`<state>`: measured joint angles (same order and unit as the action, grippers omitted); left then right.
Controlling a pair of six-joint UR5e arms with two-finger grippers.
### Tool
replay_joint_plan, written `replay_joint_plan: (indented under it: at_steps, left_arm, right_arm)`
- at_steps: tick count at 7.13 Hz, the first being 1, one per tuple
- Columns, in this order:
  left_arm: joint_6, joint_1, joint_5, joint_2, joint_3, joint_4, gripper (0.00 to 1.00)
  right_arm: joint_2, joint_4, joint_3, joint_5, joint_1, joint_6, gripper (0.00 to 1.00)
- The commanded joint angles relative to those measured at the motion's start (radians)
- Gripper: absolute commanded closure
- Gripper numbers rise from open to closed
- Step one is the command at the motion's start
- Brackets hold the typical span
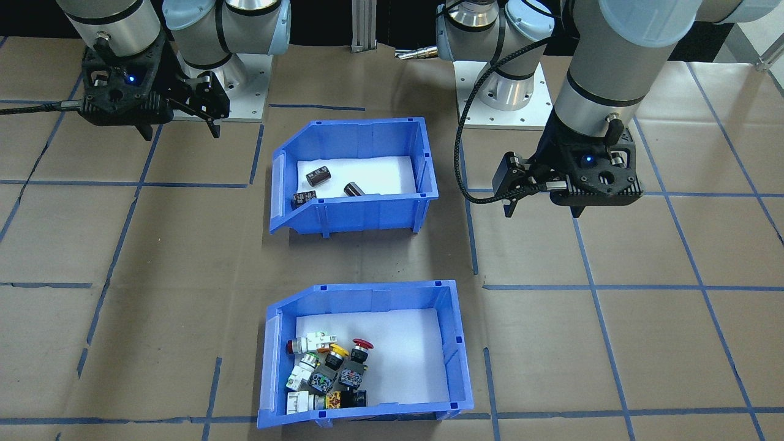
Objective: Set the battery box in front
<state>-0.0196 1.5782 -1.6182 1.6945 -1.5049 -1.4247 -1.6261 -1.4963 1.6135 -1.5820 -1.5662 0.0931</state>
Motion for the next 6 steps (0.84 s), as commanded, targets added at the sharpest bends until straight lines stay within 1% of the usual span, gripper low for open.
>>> replay_joint_plan:
  at_steps: [1, 3, 5, 6]
  left_arm:
    - [-0.009, 0.0, -0.003, -0.001, -0.001, -0.002, 0.0]
    - [-0.013, 0.0, 0.001, 0.008, -0.003, 0.007, 0.0]
    - [-0.019, -0.003, 0.004, 0.03, 0.0, 0.024, 0.0]
    - [0.004, -0.003, 0.011, 0.034, 0.0, 0.023, 0.0]
  right_arm:
    - [-0.001, -0.004, 0.002, 0.002, 0.001, 0.0, 0.0]
    - [-0.004, -0.002, -0.001, -0.013, 0.001, 0.013, 0.0]
    - [0.003, -0.005, -0.015, 0.003, 0.0, 0.039, 0.0]
    - [0.024, -0.007, -0.029, 0.004, 0.0, 0.133, 0.0]
